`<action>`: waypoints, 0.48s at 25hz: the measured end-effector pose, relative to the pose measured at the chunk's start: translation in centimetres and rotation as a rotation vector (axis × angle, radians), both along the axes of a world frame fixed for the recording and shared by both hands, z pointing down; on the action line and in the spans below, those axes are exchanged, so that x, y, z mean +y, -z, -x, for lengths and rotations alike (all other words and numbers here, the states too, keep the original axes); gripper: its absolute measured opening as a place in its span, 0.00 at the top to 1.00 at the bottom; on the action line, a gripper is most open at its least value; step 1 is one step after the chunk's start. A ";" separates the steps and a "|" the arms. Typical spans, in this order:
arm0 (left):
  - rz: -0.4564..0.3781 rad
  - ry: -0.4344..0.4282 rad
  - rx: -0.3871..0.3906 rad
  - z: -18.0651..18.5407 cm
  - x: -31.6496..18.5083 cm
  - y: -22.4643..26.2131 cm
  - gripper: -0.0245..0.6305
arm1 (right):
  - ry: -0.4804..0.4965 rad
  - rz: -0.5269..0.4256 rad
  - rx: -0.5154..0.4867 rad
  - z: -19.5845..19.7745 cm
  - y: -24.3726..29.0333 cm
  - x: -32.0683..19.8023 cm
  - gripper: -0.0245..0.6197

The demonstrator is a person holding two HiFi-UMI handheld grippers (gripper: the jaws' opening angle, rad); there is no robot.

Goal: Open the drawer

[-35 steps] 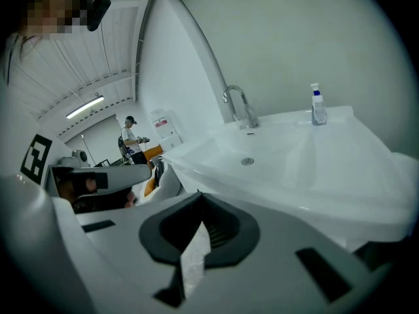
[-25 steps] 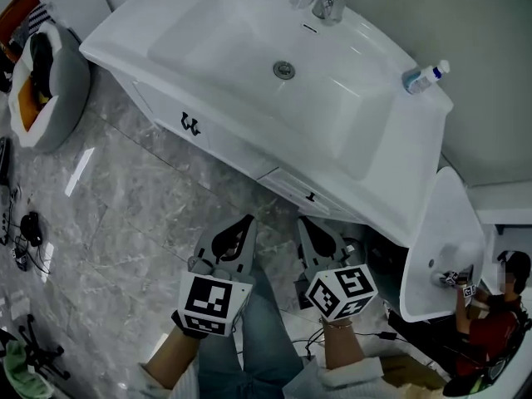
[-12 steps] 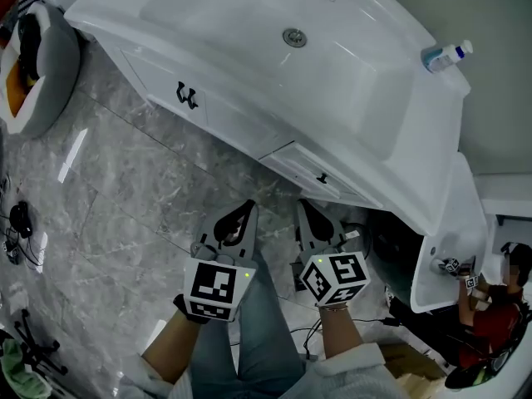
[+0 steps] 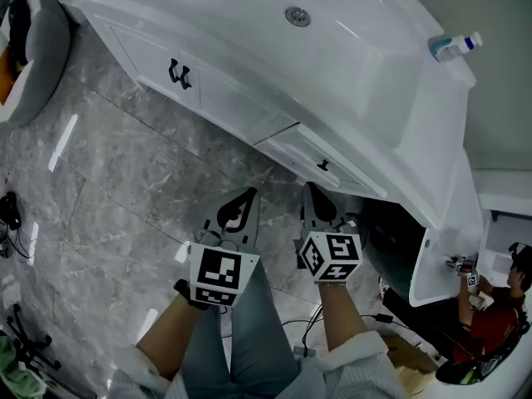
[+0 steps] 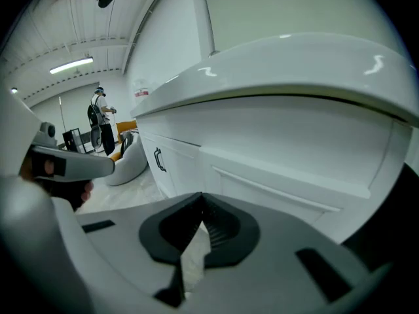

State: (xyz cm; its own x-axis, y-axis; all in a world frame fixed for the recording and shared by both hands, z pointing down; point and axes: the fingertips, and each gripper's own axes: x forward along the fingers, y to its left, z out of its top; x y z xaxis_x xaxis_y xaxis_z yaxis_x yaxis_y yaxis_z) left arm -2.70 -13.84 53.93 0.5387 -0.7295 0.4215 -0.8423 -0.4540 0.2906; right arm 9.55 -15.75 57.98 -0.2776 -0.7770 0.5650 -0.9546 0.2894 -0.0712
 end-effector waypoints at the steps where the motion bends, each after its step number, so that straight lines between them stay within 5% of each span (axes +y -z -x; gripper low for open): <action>1: -0.003 -0.006 -0.004 -0.1 0.1 -0.1 0.94 | -0.004 0.008 0.021 -0.4 -0.6 -0.1 0.95; 12: 0.015 -0.030 -0.029 0.4 0.8 -2.1 0.94 | -0.050 0.088 0.111 -2.9 -4.7 -1.4 0.94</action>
State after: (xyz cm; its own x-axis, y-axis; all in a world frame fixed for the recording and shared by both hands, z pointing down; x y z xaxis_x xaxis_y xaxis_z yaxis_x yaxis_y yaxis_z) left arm -3.09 -13.07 55.99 0.5476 -0.7068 0.4478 -0.8365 -0.4750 0.2732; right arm 12.49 -17.15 62.71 -0.1721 -0.7343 0.6566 -0.9709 0.2390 0.0127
